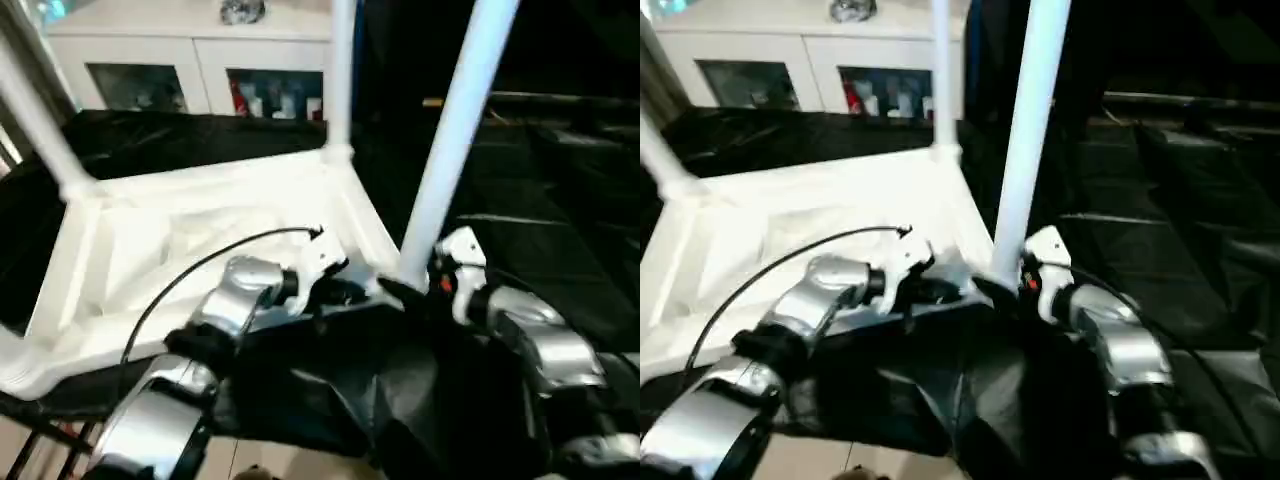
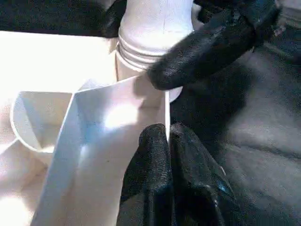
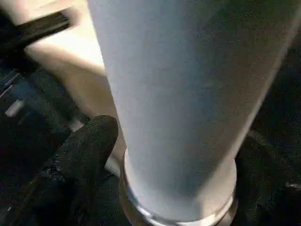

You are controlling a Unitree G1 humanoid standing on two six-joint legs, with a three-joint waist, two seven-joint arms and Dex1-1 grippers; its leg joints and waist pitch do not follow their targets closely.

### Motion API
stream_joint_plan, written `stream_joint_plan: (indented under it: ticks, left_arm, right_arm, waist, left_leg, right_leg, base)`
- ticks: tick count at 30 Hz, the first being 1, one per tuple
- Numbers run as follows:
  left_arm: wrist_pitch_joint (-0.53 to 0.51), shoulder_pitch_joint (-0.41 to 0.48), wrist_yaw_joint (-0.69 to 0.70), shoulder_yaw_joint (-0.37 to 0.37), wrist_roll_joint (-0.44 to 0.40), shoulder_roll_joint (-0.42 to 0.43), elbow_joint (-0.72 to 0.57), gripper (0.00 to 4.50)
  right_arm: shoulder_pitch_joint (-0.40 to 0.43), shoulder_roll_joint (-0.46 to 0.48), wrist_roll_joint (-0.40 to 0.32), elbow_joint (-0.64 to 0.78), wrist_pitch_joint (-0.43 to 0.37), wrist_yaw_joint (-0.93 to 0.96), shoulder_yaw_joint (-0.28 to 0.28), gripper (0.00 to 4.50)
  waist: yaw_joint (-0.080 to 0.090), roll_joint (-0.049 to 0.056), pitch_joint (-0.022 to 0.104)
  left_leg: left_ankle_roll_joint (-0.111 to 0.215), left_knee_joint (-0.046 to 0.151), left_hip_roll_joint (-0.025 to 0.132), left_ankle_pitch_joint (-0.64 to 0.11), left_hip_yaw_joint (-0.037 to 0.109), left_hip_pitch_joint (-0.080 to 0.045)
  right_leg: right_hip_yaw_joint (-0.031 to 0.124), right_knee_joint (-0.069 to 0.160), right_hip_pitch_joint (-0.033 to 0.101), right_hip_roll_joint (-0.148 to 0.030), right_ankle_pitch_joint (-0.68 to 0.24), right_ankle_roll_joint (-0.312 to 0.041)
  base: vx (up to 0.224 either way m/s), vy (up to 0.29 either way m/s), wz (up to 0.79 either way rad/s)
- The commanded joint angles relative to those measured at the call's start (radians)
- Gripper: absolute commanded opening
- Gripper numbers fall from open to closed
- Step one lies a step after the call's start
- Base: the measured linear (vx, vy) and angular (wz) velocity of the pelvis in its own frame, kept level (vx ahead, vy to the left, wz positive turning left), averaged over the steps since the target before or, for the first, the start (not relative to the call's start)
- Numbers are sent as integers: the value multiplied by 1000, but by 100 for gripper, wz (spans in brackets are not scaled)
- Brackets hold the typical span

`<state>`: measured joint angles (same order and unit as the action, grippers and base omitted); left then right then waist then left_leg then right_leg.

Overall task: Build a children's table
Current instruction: Rotate leg to tighten

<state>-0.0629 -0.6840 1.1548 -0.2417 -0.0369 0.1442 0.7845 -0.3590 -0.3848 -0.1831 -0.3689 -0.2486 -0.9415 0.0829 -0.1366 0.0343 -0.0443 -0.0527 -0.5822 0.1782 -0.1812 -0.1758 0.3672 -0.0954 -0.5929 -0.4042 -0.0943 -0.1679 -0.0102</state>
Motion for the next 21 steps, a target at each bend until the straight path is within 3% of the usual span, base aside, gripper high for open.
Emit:
stream_joint_plan:
  ticks: [1,4,8,14,15,21]
  left_arm:
    - [33,-9,91,-11,84,-36,-75,0]
    - [15,5,144,-14,89,-4,-103,0]
    - [-15,26,193,-21,95,23,-148,0]
    - [-48,56,221,-25,103,55,-203,0]
    - [-45,58,217,-25,101,54,-203,0]
    - [-59,65,196,-24,99,48,-220,0]
  right_arm:
    - [5,13,-25,39,-17,-88,65,387]
    - [9,-20,-58,61,-50,-150,57,387]
    - [5,-31,-65,63,-55,-174,55,387]
    - [5,-40,-74,70,-70,-212,60,340]
    - [7,-39,-75,73,-72,-213,62,313]
    - [14,-33,-79,85,-79,-212,68,274]
  waist:
    - [-1,-24,58]
    - [-10,-27,57]
    - [-9,-29,57]
    - [-8,-29,57]
    - [-9,-29,58]
    - [-10,-30,57]
  left_leg:
    - [100,67,59,-199,13,-3]
    - [85,68,59,-214,13,-5]
    - [69,70,59,-223,14,-6]
    - [73,68,59,-200,12,-4]
    - [73,68,58,-199,13,-5]
    - [64,69,58,-205,14,-5]
  right_leg:
    - [53,78,54,-73,-304,-186]
    - [53,81,51,-75,-344,-182]
    - [54,80,51,-76,-349,-180]
    - [54,77,49,-73,-322,-187]
    - [54,76,49,-74,-321,-187]
    - [54,80,49,-75,-356,-170]
  base:
    - [0,0,0]
    - [0,0,0]
    - [0,0,0]
    - [0,0,0]
    - [0,0,0]
    - [0,0,0]
